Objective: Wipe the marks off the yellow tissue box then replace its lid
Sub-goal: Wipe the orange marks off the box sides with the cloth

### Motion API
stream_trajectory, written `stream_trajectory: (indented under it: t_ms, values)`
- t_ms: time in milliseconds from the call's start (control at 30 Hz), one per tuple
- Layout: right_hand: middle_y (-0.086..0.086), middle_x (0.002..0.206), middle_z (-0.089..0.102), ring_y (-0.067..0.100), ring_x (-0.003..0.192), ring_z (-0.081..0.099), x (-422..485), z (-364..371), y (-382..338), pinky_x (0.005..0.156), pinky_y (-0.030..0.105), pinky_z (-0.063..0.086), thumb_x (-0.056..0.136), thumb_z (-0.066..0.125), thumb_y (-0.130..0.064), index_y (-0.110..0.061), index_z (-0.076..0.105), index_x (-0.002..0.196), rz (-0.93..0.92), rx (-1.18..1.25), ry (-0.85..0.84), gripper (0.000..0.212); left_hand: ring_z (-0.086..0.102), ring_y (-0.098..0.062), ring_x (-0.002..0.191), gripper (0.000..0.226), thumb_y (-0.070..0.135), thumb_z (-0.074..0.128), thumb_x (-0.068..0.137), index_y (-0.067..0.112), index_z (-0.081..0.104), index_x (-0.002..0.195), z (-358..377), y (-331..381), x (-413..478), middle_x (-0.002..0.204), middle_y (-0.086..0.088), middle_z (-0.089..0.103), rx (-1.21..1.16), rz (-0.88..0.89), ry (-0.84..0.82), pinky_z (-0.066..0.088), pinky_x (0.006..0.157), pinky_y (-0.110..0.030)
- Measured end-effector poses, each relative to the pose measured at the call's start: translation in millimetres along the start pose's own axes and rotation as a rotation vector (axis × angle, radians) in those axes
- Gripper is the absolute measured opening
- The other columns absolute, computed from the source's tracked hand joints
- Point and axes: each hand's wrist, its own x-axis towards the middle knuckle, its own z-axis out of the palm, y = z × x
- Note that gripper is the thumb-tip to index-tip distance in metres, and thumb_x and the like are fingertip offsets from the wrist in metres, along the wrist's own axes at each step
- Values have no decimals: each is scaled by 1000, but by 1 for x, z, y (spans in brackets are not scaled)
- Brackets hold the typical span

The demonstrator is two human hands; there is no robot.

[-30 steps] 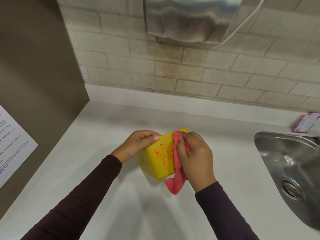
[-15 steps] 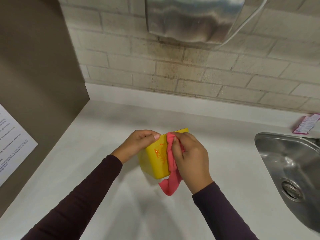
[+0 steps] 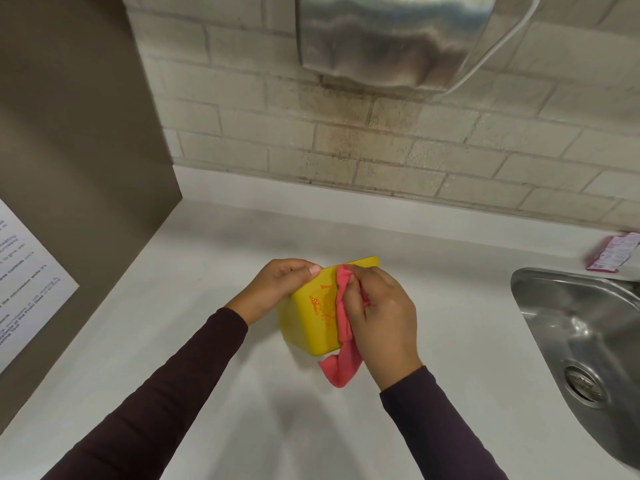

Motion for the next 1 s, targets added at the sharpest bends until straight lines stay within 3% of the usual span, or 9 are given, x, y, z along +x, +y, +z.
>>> stream_trajectory:
  t_ms: [133,267,333,467,567,667,800,1000]
  values:
    - [3,92,69,16,84,61,-9,2,-4,74,17,43,88,52,-14,-10,70,102,-80,21,-104,23,64,-18,87,44,51,60,68,16,74,91,0,-1,0,96,-14,70,-15,-6,14,50,84,-32]
    - [1,89,69,17,82,61,-10,-8,9,72,24,46,88,50,-17,-13,70,98,-29,-14,-73,23,65,-13,83,37,48,61,70,19,74,90,1,-2,1,90,-5,72,-2,-18,26,49,79,-27]
    - [2,86,69,16,79,59,-5,-10,11,69,22,45,89,49,-17,-12,70,95,4,-4,-20,23,65,-11,82,29,40,58,75,20,74,89,1,-1,1,88,-3,72,0,-26,29,49,79,-26]
    - [2,90,70,11,81,57,2,-1,-1,70,13,39,89,49,-15,-11,70,97,-24,22,-25,23,63,-18,85,41,41,55,78,8,72,96,1,-1,1,92,-12,69,9,-33,32,48,84,-33]
    - [2,90,71,9,85,54,-2,4,-10,72,10,36,88,51,-15,-10,70,98,-88,24,-83,23,63,-18,87,43,40,55,79,3,70,98,0,0,1,95,-15,69,-11,-18,11,49,83,-27]
    - [0,88,70,13,83,58,-9,-1,-5,72,15,41,89,49,-21,-12,70,98,-124,-5,-126,25,64,-16,87,36,37,56,78,10,72,96,-1,0,1,97,-14,70,-33,-20,-2,51,80,-23]
    - [0,86,69,17,80,61,-4,-8,6,69,28,47,88,49,-20,-15,71,95,-6,8,-58,24,66,-12,85,29,38,57,77,21,74,93,-1,-1,1,93,-7,72,-12,-26,-3,51,79,-22]
    - [4,87,71,10,80,57,0,5,-11,71,14,40,88,48,-21,-9,71,95,-103,57,-57,28,63,-15,86,39,40,56,79,9,72,96,-1,-3,2,94,-11,70,-18,-16,7,48,84,-28]
